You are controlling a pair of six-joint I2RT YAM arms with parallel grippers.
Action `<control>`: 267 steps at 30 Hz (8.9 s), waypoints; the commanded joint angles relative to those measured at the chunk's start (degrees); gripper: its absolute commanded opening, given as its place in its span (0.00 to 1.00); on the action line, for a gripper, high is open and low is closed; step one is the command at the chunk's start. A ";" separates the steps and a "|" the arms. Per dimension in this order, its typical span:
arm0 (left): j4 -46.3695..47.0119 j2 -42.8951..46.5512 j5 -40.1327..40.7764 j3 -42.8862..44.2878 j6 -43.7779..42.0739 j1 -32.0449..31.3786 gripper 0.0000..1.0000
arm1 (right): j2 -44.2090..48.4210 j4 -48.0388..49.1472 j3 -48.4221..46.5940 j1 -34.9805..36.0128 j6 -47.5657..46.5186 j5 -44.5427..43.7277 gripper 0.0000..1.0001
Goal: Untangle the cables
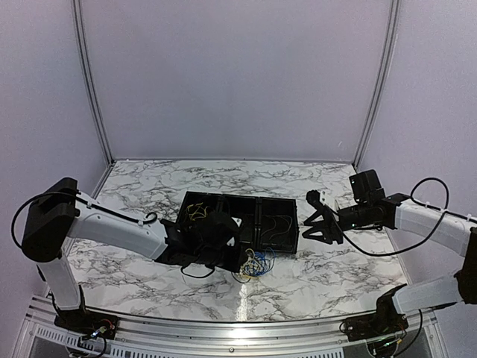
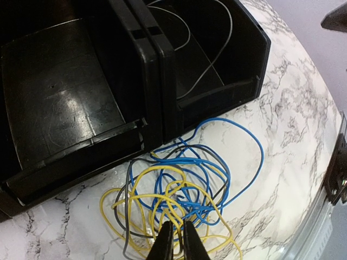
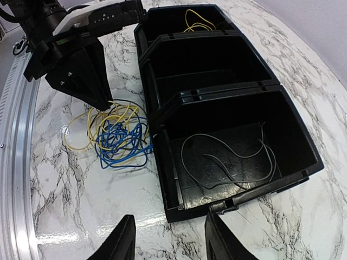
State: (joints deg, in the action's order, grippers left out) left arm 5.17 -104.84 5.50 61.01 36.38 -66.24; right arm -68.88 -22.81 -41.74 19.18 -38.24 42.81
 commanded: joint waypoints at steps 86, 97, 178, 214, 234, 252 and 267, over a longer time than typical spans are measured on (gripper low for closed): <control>51.20 -8.58 3.71 -19.09 -5.94 -5.39 0.11 | -9.43 -22.91 -73.29 9.56 10.73 26.81 0.00; 52.49 0.21 4.97 -23.11 -6.80 -6.36 0.19 | -2.85 -15.92 -52.56 8.66 10.34 22.81 0.00; -4.90 33.22 21.19 -2.54 -25.71 -2.14 0.00 | 8.84 19.14 1.93 8.84 8.39 -23.12 0.20; -5.71 19.49 13.12 3.82 -37.71 20.15 0.00 | 6.74 17.64 2.49 8.73 1.77 -29.13 0.28; -2.54 6.40 12.91 2.51 -26.57 22.56 0.00 | 6.57 16.92 2.65 8.77 1.14 -27.36 0.28; -4.83 1.83 4.15 3.93 -24.86 23.17 0.00 | 6.22 16.57 2.79 8.77 0.59 -26.81 0.28; -10.80 18.04 11.03 2.02 -24.70 20.99 0.45 | 6.04 16.30 2.79 8.77 0.36 -26.90 0.28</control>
State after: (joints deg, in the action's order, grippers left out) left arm -3.40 -92.92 13.63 63.88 11.40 -43.40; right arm -62.87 -5.34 -39.07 28.05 -37.65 15.53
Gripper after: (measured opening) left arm 0.430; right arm 0.280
